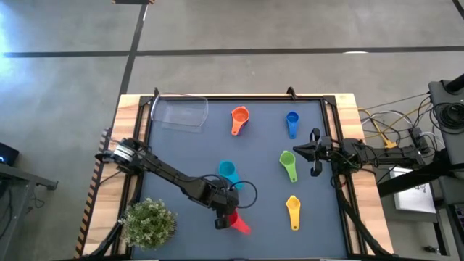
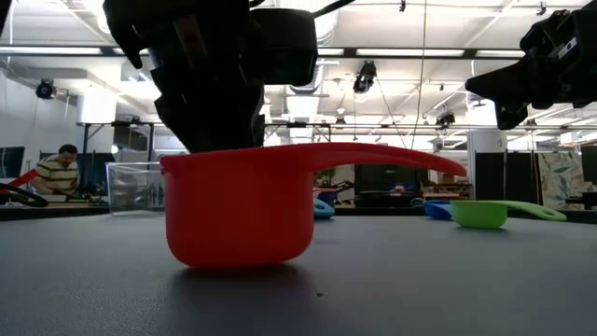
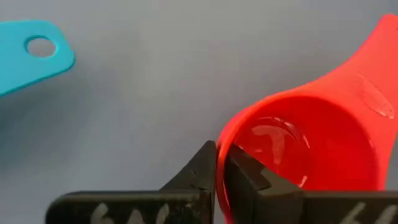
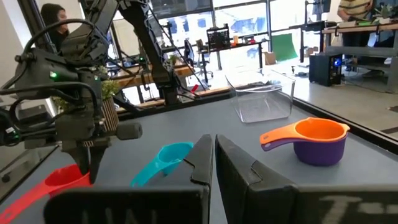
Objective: Nest measuring cups in basket
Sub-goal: Stack the red measuring cup on top of the orange measuring cup
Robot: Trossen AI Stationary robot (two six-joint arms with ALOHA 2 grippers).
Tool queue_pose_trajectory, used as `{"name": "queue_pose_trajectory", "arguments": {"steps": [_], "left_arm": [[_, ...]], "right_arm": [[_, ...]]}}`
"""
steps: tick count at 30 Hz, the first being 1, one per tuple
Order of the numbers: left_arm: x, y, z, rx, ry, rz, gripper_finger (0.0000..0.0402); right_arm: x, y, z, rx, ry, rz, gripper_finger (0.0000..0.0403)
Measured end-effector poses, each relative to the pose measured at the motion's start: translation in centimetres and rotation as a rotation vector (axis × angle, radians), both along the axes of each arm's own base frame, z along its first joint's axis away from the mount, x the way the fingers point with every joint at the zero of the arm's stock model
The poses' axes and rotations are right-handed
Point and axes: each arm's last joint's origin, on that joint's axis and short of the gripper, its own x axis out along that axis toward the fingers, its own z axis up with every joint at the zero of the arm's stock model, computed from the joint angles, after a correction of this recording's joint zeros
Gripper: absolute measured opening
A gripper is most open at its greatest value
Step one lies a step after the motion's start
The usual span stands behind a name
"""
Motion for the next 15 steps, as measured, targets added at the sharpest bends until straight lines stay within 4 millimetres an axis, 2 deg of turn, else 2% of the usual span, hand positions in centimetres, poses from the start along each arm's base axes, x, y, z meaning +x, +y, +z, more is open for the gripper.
{"name": "queue_pose_trajectory", "arguments": {"steps": [6, 15], "left_arm": [[0.0, 0.0, 0.5, 0.014, -0.008, -0.03, 0.0002], [1.0, 0.5, 3.9, 0.089, 0.04, -0.111, 0.0001]], "right_arm": [[0.0, 0.0, 0.0, 0.0, 0.0, 0.0, 0.0009], [0.0, 0.0, 0.0, 0.0, 0.0, 0.0, 0.0009]]}}
